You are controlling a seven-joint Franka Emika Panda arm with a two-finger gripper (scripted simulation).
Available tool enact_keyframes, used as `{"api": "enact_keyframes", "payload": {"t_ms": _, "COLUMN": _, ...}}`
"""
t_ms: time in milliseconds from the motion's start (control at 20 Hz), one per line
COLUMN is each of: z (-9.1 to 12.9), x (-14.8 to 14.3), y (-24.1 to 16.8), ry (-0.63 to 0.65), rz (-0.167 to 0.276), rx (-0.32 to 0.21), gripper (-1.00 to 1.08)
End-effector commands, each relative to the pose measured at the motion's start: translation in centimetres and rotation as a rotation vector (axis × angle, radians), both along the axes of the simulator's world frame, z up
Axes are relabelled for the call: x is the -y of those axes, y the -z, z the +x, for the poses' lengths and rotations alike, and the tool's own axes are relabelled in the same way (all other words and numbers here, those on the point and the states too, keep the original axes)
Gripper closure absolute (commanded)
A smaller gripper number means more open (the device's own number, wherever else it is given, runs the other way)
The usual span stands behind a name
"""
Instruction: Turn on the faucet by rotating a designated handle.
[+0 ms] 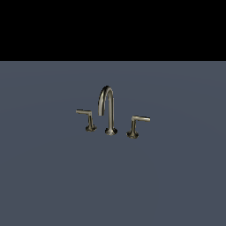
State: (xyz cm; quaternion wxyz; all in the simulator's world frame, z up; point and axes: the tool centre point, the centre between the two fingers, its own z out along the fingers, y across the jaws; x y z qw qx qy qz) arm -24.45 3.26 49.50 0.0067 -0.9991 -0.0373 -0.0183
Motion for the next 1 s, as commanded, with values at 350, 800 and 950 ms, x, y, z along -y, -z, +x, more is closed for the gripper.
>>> {"api": "enact_keyframes", "payload": {"t_ms": 350, "z": 0.5, "x": -0.6, "y": -0.1, "ry": 0.003, "rz": 0.015, "rx": 0.014, "gripper": 1.08}}
{"api": "enact_keyframes", "payload": {"t_ms": 800, "z": 0.9, "x": -0.9, "y": -0.1, "ry": 0.012, "rz": 0.025, "rx": 0.015, "gripper": 1.08}}
{"api": "enact_keyframes", "payload": {"t_ms": 950, "z": 1.5, "x": -1.1, "y": 0.2, "ry": 0.031, "rz": 0.042, "rx": 0.008, "gripper": 1.08}}
